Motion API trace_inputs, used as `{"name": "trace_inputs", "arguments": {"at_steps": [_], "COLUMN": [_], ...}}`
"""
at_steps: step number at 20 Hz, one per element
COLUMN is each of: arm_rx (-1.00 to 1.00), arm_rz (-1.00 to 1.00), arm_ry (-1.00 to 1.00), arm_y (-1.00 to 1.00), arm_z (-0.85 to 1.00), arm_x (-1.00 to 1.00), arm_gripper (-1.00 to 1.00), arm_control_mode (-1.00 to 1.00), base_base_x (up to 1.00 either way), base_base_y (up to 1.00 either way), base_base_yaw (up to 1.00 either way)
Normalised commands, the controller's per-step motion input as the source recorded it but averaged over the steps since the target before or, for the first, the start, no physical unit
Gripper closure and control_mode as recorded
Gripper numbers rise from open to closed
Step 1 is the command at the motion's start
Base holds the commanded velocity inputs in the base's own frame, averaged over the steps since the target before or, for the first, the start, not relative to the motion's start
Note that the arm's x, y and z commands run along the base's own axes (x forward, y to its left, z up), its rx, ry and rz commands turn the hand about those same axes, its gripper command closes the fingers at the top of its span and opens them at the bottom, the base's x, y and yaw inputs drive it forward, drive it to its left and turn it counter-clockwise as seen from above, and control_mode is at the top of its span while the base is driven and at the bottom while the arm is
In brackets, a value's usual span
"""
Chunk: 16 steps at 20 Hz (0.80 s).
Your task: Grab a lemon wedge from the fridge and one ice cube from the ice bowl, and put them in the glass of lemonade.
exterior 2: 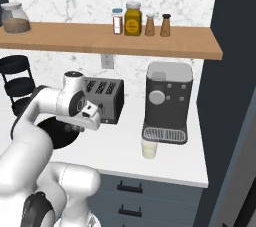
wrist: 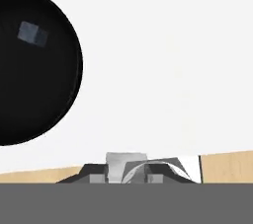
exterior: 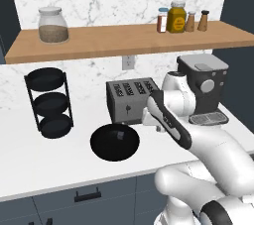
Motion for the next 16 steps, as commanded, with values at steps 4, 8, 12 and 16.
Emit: {"name": "trace_inputs", "arguments": {"at_steps": [4, 8, 12, 16], "arm_rx": [0.0, 0.0, 0.0, 0.0], "arm_rz": [-0.2, -0.16, -0.17, -0.16], "arm_ry": [0.08, 0.04, 0.0, 0.0], "arm_y": [-1.0, -1.0, -1.0, -1.0], "arm_z": [0.43, 0.23, 0.09, 0.01], "arm_x": [-0.08, -0.14, -0.04, 0.0], "arm_gripper": [1.0, 1.0, 1.0, 1.0], "arm_control_mode": [-1.0, -1.0, -1.0, -1.0], "base_base_x": [0.0, 0.0, 0.0, 0.0], "base_base_y": [0.0, 0.0, 0.0, 0.0], "base_base_yaw": [0.0, 0.0, 0.0, 0.0]}}
